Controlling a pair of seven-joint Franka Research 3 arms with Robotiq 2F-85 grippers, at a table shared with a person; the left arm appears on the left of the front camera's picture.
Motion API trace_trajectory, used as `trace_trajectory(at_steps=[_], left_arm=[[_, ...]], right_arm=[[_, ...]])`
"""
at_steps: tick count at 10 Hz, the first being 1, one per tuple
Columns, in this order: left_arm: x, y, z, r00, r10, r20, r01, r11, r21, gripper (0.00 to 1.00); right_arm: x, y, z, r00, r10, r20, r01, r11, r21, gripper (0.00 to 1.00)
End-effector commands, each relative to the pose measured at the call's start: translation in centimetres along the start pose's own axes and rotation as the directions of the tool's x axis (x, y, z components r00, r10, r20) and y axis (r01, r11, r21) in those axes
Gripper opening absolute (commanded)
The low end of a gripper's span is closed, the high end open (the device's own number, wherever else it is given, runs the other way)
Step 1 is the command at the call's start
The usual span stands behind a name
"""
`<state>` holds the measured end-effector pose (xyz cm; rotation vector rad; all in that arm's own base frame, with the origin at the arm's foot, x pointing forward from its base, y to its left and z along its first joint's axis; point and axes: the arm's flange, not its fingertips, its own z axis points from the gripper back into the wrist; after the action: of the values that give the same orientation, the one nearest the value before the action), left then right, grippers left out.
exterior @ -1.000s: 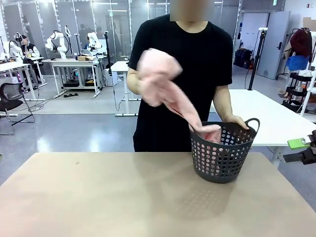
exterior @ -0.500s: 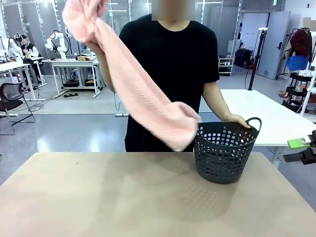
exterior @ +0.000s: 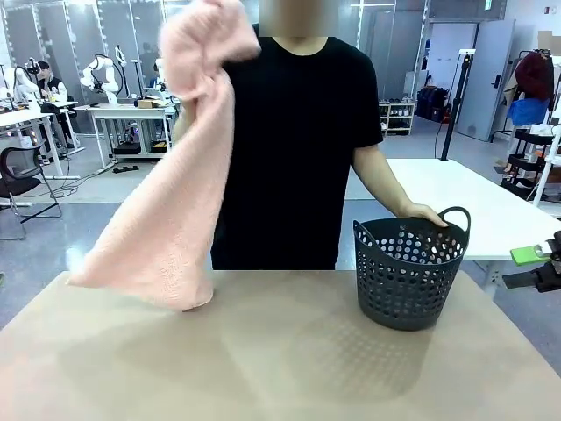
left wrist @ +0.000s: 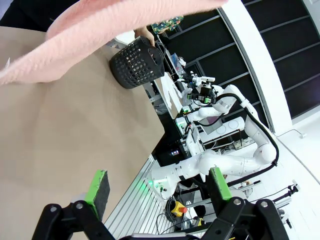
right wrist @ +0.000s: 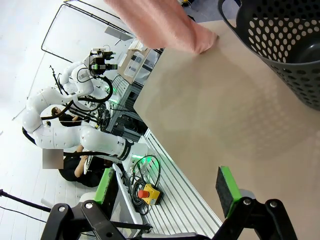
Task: Fold the towel.
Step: Grab the top end of the 100 cm Hotel Towel extended by the human.
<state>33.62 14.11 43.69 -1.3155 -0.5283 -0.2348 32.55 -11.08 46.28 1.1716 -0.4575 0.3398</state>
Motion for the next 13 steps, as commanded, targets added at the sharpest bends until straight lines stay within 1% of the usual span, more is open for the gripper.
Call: trace_trajectory(at_steps=[1,13], left_arm=[[-0.07,0.16,-0.06,1.000,-0.015,0.008,0.015,1.000,-0.019,1.00],[-0.07,0.16,-0.06,1.000,-0.015,0.008,0.015,1.000,-0.019,1.00]], right_arm=[[0.17,-0.16,0.01,1.000,0.021,0.011,-0.021,1.000,0.012,1.00],[0.17,-0.16,0.01,1.000,0.021,0.011,-0.021,1.000,0.012,1.00]])
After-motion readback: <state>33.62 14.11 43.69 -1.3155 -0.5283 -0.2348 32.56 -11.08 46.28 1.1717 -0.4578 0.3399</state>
